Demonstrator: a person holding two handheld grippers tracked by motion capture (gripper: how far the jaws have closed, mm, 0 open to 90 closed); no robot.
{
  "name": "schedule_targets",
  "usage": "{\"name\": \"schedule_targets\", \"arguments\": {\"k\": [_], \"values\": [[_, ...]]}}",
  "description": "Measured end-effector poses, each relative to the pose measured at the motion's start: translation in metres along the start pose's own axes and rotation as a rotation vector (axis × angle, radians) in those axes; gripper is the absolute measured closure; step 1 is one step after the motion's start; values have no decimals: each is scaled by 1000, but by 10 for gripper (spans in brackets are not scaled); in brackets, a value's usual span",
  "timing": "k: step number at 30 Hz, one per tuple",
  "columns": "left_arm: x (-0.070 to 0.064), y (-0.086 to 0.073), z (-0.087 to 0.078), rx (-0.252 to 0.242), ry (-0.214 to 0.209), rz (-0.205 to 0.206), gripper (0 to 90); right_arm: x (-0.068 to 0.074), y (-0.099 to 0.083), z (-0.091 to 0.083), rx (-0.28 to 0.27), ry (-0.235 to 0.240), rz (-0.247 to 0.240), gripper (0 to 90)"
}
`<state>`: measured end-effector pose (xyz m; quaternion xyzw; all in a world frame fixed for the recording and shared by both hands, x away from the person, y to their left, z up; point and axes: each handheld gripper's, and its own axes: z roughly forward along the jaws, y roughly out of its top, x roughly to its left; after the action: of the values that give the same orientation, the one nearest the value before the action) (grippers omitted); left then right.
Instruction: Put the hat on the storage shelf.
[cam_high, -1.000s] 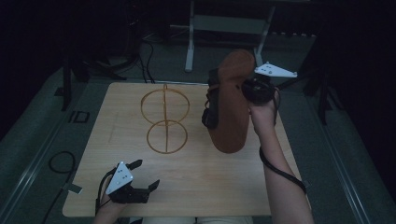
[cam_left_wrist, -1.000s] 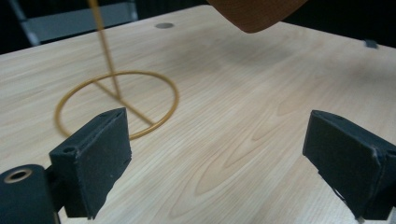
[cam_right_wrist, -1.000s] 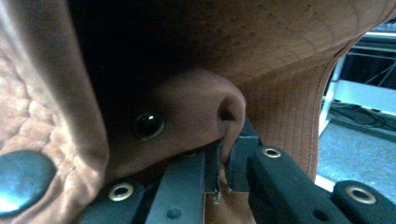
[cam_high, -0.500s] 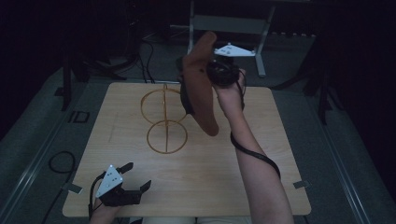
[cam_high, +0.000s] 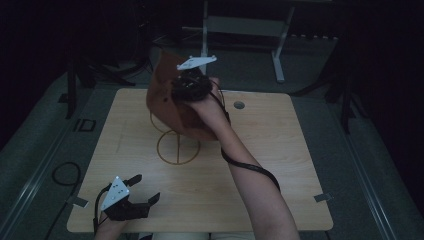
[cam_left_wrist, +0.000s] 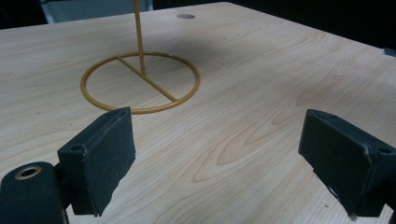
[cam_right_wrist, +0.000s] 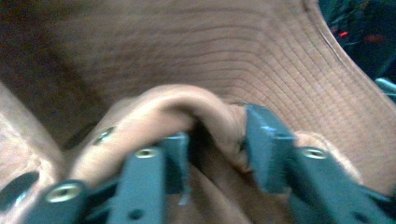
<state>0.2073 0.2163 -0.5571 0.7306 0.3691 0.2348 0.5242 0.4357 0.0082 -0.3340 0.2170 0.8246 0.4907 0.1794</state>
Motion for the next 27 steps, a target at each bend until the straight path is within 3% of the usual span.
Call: {"name": "schedule_targets", "arguments": {"k": [2,5,9,14,17,20,24,27], "values": [[-1,0,1,-1,-3,4,112,7,-4,8,20,-23,-40,493],[-1,0,0,-1,-5,3,112,13,-7,13,10,-24,-53,366],[1,0,-1,-4,-3,-8,113,29,-13,21,18,-67,-163,229],[0,0,0,-4,-4,-10,114,39,-24,27,-8,-94,-265,183],[-1,-1,1,4,-7,-6,114,41,-30,30,-20,-80,-376,174],[-1,-2,2,3,-7,-9,114,38,-28,23,-22,-68,-355,169],[0,-3,3,8,-9,-13,114,37,-25,12,-11,-64,-390,153],[1,-4,4,10,-7,-12,114,35,-24,1,-8,-53,-389,149]]}}
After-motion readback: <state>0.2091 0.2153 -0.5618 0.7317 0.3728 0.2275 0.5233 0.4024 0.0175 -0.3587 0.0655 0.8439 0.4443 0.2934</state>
